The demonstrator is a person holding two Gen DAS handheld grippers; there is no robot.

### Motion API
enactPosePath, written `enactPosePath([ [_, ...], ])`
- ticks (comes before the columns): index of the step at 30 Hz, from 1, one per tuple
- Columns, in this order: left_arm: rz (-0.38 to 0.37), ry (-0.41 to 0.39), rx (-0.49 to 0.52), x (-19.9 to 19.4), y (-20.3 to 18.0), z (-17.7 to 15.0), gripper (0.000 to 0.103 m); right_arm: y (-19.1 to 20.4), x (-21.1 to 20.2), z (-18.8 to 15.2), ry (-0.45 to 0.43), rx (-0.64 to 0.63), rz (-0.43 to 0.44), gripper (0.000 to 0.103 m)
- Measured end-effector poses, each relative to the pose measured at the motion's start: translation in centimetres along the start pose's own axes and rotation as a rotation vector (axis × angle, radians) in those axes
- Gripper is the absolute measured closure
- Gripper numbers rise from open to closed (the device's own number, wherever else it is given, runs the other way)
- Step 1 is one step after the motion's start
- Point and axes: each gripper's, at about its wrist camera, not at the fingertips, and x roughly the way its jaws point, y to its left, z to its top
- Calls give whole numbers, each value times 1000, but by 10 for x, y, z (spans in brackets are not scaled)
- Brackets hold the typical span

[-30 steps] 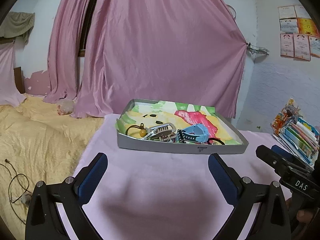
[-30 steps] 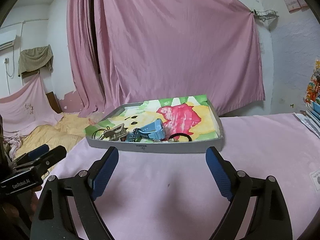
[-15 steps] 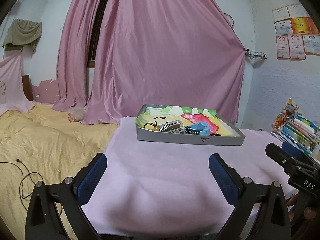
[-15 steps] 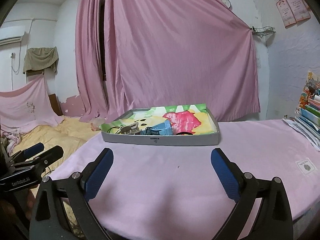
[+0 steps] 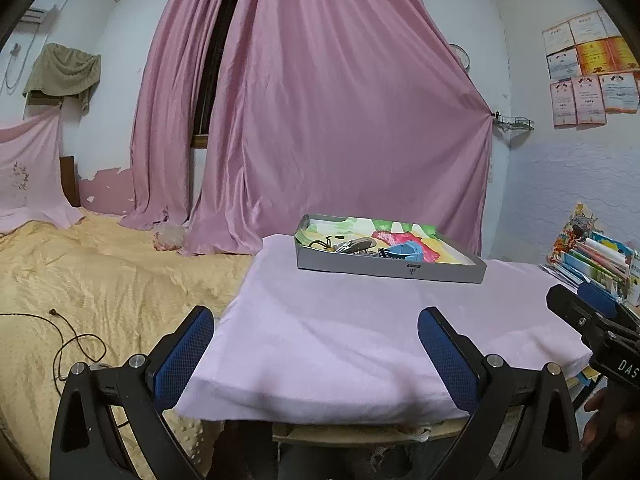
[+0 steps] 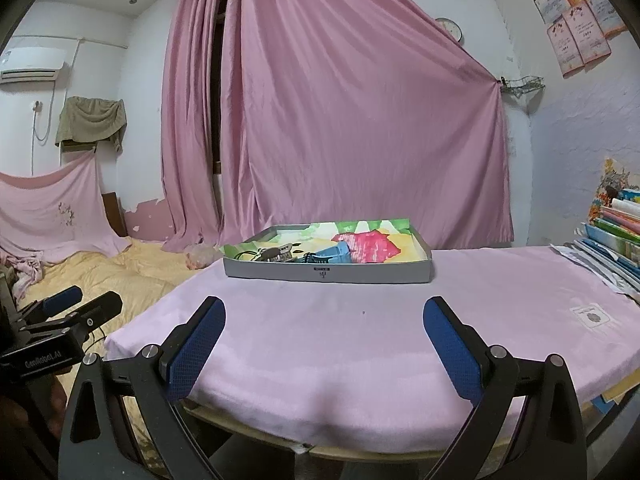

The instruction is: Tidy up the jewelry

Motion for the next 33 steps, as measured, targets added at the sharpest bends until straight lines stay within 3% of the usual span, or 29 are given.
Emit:
enactPosePath([
  [11, 16, -17, 24, -24, 1, -16, 1, 0, -38, -17, -51, 18, 12, 5],
  [33, 12, -13, 24, -36, 4, -35, 1, 2, -37, -34, -22, 15, 24, 5],
])
